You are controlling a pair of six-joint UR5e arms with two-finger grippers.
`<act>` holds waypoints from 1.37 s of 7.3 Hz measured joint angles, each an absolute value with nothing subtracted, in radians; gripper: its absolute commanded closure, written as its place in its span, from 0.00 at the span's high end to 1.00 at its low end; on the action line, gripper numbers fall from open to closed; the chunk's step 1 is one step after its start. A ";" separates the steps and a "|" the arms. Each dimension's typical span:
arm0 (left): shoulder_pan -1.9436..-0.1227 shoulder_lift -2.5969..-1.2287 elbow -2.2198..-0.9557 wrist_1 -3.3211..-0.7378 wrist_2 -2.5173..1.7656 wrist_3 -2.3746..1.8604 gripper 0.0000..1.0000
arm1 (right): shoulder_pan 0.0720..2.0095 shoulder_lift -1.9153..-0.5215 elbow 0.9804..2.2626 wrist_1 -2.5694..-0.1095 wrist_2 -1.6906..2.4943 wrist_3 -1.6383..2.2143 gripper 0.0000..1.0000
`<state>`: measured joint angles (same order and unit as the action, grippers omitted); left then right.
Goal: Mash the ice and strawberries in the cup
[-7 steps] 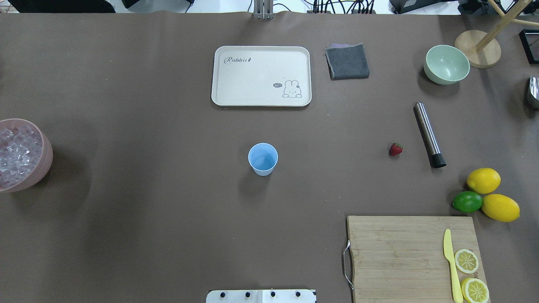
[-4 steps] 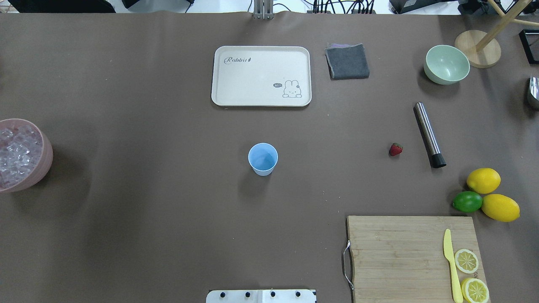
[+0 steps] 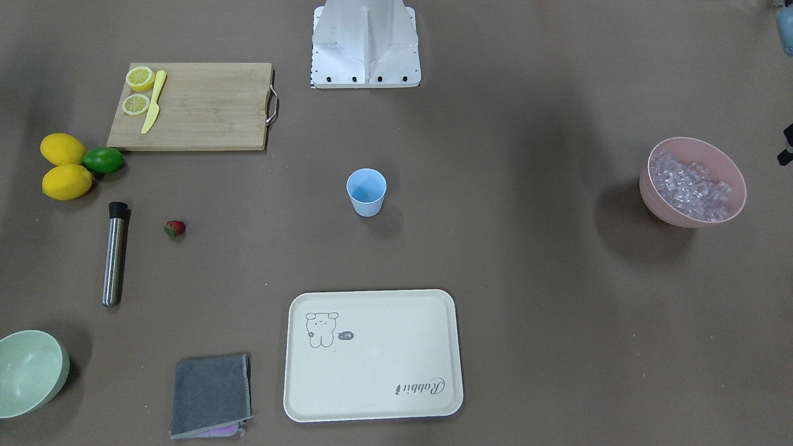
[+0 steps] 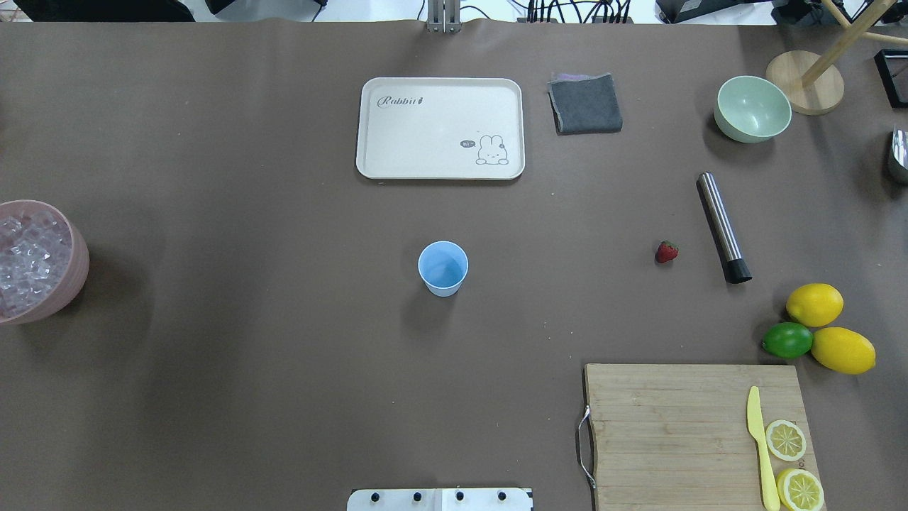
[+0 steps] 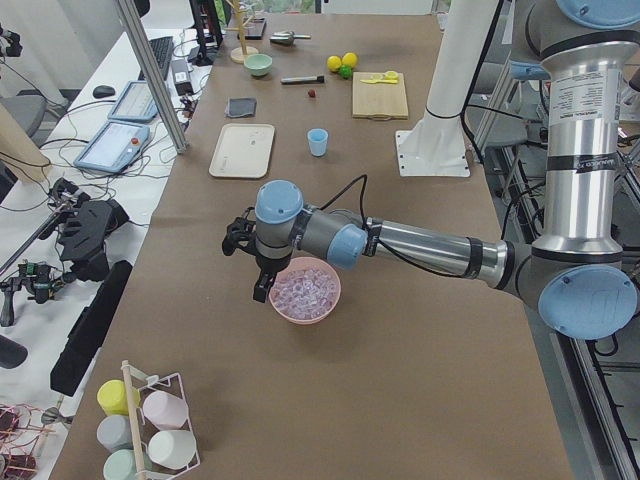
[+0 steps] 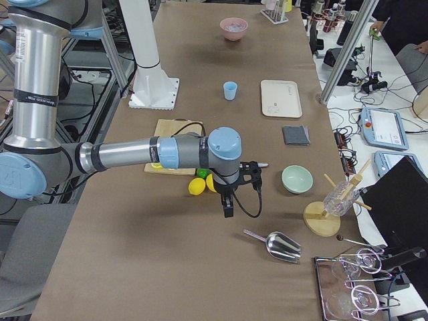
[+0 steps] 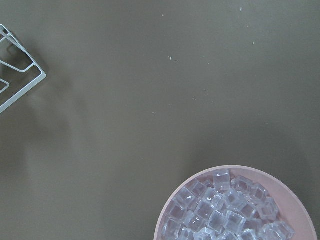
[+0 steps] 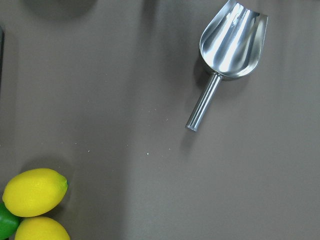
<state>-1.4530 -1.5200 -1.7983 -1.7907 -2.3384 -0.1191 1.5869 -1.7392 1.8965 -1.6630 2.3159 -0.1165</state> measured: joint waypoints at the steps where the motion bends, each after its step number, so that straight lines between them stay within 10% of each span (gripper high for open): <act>1: -1.453 -1.521 -1.804 -1.794 -2.325 -0.139 0.97 | 1.598 -1.757 1.900 -1.662 2.318 -0.130 1.00; 10: -1.441 -1.490 -1.848 -1.799 -2.340 -0.456 0.97 | 1.641 -1.784 1.898 -1.657 2.348 -0.184 1.00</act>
<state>-1.4406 -1.4905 -1.8477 -1.7988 -2.3396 -0.4561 1.6410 -1.7839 1.8984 -1.6567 2.3484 -0.1839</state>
